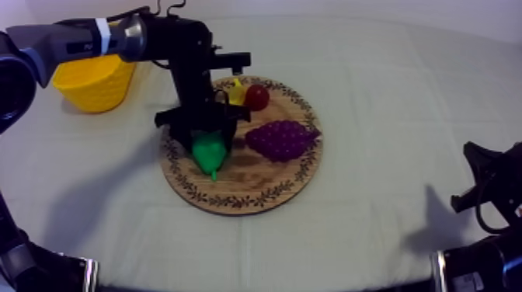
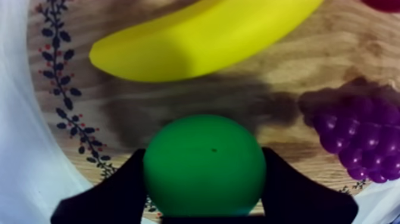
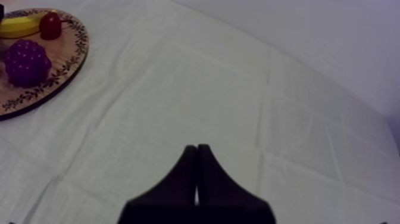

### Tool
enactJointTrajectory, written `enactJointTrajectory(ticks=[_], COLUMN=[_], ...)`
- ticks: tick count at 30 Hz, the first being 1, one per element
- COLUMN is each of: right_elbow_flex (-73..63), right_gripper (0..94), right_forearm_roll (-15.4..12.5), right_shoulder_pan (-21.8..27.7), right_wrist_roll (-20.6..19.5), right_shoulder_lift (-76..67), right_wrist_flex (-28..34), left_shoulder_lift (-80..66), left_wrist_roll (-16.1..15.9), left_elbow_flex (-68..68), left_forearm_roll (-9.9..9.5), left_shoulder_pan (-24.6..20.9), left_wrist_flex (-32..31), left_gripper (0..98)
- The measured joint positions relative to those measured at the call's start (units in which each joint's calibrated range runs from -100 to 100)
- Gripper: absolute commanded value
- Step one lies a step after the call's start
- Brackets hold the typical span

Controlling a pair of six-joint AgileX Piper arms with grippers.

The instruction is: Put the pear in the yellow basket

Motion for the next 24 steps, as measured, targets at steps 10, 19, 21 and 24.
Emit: enactJointTrajectory(ticks=[10,19,21,24], right_elbow_flex=[0.00,0.00,0.00,0.00], right_gripper=[0.2,0.2,0.2,0.2], right_forearm_roll=[0.00,0.00,0.00,0.00], right_shoulder_pan=[0.00,0.00,0.00,0.00], right_wrist_roll=[0.00,0.00,0.00,0.00], right_shoulder_lift=[0.00,0.00,0.00,0.00], right_wrist_flex=[0.00,0.00,0.00,0.00], left_shoulder_lift=[-4.61,-13.78,-15.62,-18.37], left_wrist_roll=[-0.69,-0.72,-0.81,-0.38], left_elbow_flex=[1.57,0.08,-0.73,-2.09], left_forearm_roll=[-0.07,-0.59,-0.65,-1.15], left_shoulder_pan=[-0.30,-1.33,-1.58,-1.94], left_wrist_flex=[0.02,4.48,5.58,7.70], left_gripper=[44.8,44.7,44.8,44.7])
